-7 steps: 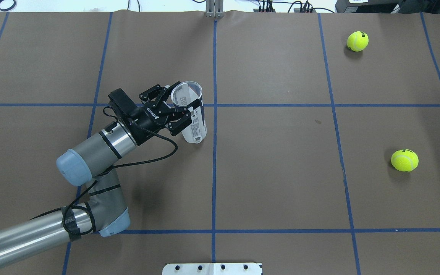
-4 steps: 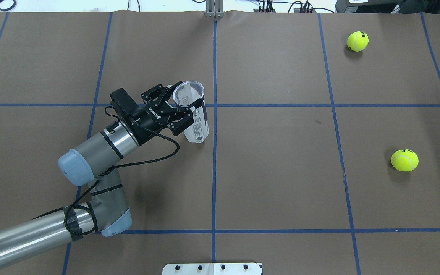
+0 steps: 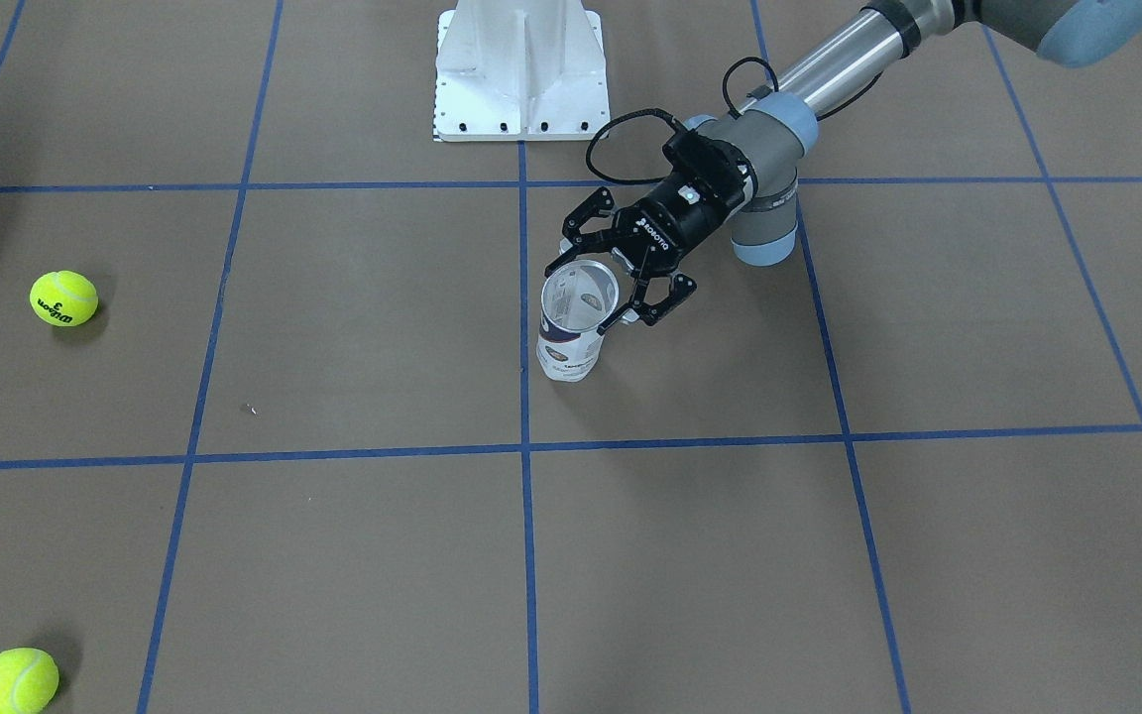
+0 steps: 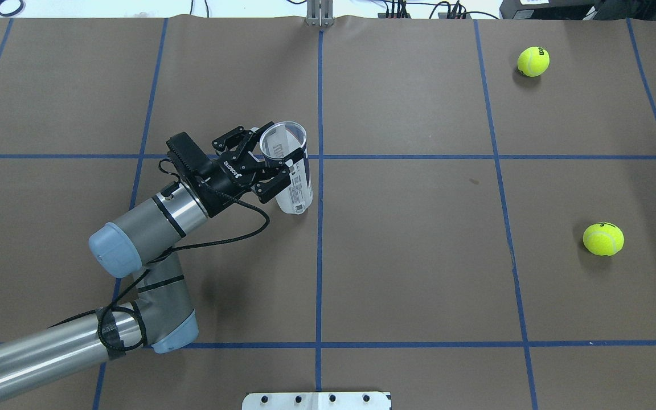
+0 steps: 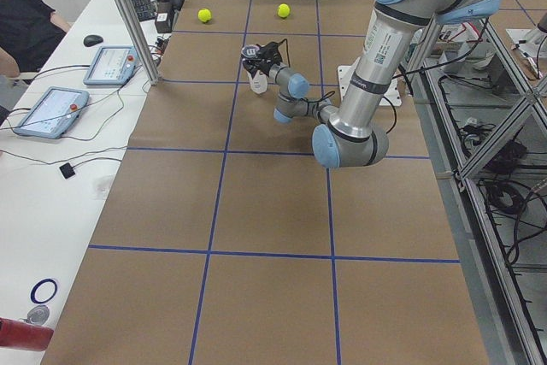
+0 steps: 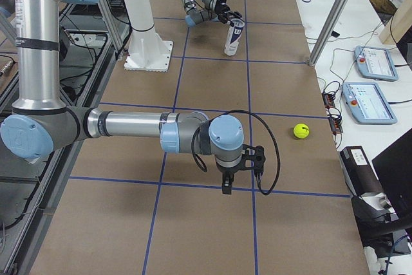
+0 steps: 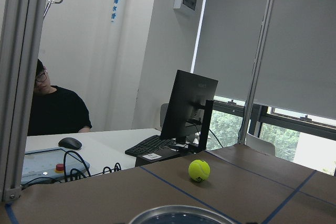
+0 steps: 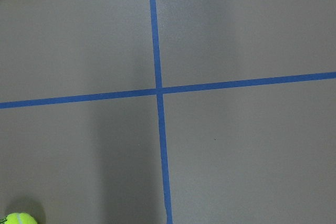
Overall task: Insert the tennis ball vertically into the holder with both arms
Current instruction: 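Lower the upright can onto the table with the left gripper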
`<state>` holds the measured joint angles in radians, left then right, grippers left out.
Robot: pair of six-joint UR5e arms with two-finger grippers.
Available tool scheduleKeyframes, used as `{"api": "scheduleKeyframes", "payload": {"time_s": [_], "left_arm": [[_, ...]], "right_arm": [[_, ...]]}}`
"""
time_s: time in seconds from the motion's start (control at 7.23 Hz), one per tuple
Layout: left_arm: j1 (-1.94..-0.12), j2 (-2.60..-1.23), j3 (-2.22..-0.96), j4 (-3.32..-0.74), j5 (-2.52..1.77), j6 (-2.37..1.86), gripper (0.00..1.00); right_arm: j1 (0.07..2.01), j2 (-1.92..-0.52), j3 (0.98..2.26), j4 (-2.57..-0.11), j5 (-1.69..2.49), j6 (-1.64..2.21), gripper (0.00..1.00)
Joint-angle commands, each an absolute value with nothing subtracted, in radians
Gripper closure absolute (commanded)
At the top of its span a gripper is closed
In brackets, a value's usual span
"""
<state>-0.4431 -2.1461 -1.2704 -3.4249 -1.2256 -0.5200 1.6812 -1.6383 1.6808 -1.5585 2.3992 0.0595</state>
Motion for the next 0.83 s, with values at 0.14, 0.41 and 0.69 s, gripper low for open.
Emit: {"api": "scheduleKeyframes", "payload": {"time_s": [0.14,0.41,0.69], "left_arm": [[-0.44,-2.145,-1.269,-3.424,-1.226,-0.518,0.19],[-0.44,-2.145,-1.269,-3.424,-1.226,-0.518,0.07],[-0.44,-2.146,-1.269,-3.424,-1.226,-0.52,0.04]], "right_arm": [[1.681,-1.638,1.678,-1.559,2.399,0.058,0.01],[1.681,-1.638,1.678,-1.559,2.398,0.06,0.01],[1.681,-1.638,1.678,-1.559,2.398,0.058,0.01]]}}
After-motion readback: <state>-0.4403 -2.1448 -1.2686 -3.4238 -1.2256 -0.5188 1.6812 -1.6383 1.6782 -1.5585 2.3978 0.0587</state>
